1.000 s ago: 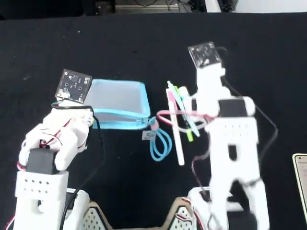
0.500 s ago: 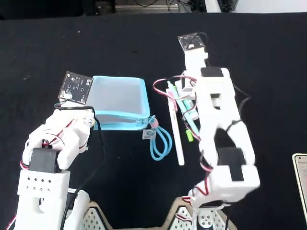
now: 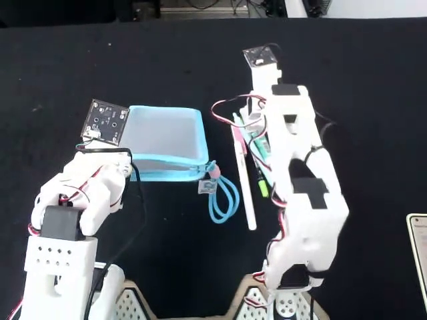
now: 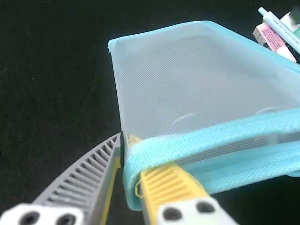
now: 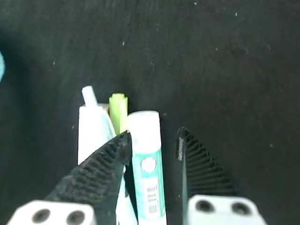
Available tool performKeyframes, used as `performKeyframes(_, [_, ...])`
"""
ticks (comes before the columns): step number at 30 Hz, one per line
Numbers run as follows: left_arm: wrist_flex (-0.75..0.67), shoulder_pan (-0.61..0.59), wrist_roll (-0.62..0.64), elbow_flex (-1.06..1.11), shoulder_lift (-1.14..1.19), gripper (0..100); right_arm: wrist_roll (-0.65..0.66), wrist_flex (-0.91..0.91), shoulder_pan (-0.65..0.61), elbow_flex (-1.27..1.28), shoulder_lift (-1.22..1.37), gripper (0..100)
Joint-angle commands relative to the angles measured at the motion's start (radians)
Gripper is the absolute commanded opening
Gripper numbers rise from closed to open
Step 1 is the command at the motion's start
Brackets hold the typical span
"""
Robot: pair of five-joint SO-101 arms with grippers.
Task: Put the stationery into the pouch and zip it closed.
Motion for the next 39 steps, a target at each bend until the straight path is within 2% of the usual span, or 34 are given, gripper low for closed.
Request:
performKeyframes(1, [0.0,-0.01,0.008,-0.002,0.002,3,0.009,-0.011,0.008,-0.091,0.039,15.8])
performKeyframes(4, [-0.008,-0.01,0.008,0.012,0.002,3,0.012,-0.011,0.008,-0.111,0.088,15.8])
performKeyframes(8, [-0.009,-0.01,0.008,0.015,0.002,3,0.118,-0.006,0.015,-0.114,0.119,15.1])
performKeyframes(12, [-0.009,-0.01,0.008,0.015,0.002,3,0.129,0.017,0.058,-0.116,0.081,0.5])
performKeyframes(14, [-0.009,-0.01,0.006,0.015,0.002,3,0.114,0.032,0.084,-0.11,0.041,3.3])
performKeyframes(20, [-0.009,-0.01,0.006,0.016,0.002,3,0.13,0.19,0.149,-0.113,-0.064,2.5])
performKeyframes(25, [-0.009,-0.01,0.006,0.016,0.002,3,0.189,0.245,0.278,-0.101,-0.082,2.5])
performKeyframes(30, [-0.009,-0.01,0.006,0.016,0.002,3,0.307,0.276,0.35,0.081,-0.157,1.1])
performKeyframes(35, [-0.009,-0.01,0.006,0.016,0.002,3,0.333,0.11,0.437,0.401,-0.42,1.1])
performKeyframes(39, [-0.009,-0.01,0.006,0.016,0.002,3,0.361,0.028,0.525,0.559,-0.567,1.7])
